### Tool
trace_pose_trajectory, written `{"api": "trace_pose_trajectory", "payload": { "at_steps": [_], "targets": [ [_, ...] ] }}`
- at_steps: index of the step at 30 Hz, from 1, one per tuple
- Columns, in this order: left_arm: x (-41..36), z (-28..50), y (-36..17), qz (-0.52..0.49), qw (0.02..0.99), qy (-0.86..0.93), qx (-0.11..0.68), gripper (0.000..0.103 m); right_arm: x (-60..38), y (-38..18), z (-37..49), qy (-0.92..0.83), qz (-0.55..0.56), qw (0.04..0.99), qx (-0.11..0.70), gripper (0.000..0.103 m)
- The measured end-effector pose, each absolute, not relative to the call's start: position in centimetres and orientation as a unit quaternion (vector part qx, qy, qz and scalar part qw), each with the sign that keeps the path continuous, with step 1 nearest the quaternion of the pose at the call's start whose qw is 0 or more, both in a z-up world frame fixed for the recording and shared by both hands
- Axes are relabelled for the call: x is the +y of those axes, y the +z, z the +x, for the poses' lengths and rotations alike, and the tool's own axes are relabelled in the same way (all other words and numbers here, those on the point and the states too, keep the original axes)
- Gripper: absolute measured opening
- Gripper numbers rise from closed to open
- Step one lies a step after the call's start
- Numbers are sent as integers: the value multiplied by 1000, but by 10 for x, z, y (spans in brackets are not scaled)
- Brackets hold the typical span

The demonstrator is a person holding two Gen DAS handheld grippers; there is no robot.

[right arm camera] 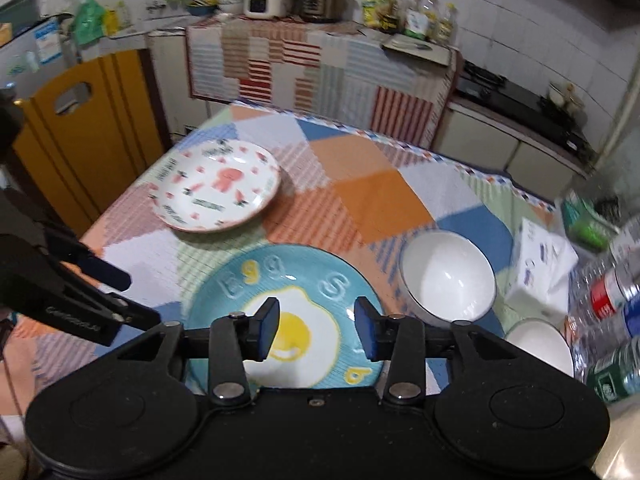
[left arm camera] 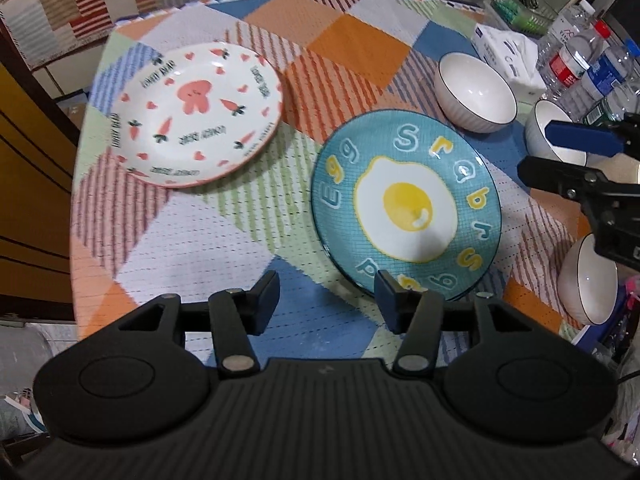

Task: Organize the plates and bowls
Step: 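Open both grippers and move them to the bunny-print plate, then close both grippers on the rim of the pink bunny LOVELY BEAR plate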

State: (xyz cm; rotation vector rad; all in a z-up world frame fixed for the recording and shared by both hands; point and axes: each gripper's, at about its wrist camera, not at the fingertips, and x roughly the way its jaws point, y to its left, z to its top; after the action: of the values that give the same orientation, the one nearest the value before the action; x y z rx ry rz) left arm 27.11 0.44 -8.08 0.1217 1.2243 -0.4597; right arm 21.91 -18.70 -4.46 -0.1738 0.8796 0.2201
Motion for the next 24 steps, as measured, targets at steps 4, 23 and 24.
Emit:
{"api": "trace_pose_trajectory", "payload": {
  "at_steps": [4, 23, 24],
  "targets": [
    [18, 271, -69, 62, 803, -197, 558, 66, -176, -28, 217, 141, -79, 899, 407, 56],
    [112, 351, -70, 84, 841, -108, 523, 86, -158, -43, 348, 250, 62, 838, 480, 73],
    [114, 357, -75, 84, 843, -108, 521, 86, -155, -50, 354, 257, 53, 838, 478, 73]
  ]
}}
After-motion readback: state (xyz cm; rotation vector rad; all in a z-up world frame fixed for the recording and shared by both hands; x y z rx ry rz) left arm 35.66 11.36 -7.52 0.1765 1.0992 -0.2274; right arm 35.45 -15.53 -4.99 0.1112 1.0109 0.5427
